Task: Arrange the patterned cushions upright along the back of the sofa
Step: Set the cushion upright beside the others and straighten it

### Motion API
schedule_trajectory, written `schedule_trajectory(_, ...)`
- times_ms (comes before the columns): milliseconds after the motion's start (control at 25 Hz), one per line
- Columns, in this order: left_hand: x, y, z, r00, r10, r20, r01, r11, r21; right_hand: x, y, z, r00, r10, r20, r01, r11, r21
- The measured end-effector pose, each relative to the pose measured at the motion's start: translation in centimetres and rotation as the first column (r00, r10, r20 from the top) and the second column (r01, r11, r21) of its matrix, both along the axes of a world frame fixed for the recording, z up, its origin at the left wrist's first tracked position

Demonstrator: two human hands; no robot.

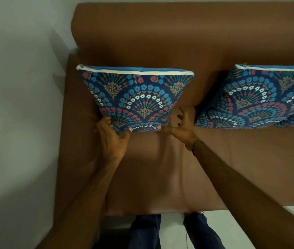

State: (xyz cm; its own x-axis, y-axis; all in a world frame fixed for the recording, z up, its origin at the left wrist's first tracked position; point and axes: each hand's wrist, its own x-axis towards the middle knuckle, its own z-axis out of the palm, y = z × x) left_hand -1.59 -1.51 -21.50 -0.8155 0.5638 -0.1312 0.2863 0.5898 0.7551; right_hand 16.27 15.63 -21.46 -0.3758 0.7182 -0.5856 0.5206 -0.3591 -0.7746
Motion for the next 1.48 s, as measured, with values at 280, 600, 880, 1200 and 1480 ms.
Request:
schedule_trajectory(280, 5.2, 3.6, 1.3, 0.993, -0.107, -0.054, 0.106, 0.994, -0.024, 6.6, 4.4, 0.8, 1.000, -0.022, -0.005, 0.022, 0.999, 0.025)
schedule_trajectory(600, 23.8, 19.1, 0.4, 0.949, -0.197, 0.247, 0.184, 0.980, 0.077, 28.2, 14.7, 0.0, 0.948, -0.315, 0.033, 0.285, 0.895, 0.343)
schedule_trajectory(880, 29.7, 29.3, -0.6, 0.858, -0.111, 0.501, 0.101, 0.994, 0.048, 36.1, 27.5, -0.5, 0.984, -0.131, -0.121, 0.150, 0.974, 0.169)
schedule_trajectory(1200, 28.8, 28.2, -0.7, 0.936, -0.073, 0.344, 0.021, 0.988, 0.152, 34.5, 27.6, -2.0, 0.985, -0.083, -0.154, 0.116, 0.969, 0.218)
schedule_trajectory(1480, 32.5, 27.7, 1.8, 0.994, 0.069, 0.086, -0.072, 0.996, 0.043, 37.3, 27.5, 1.2, 0.999, -0.047, -0.024, 0.052, 0.973, 0.227)
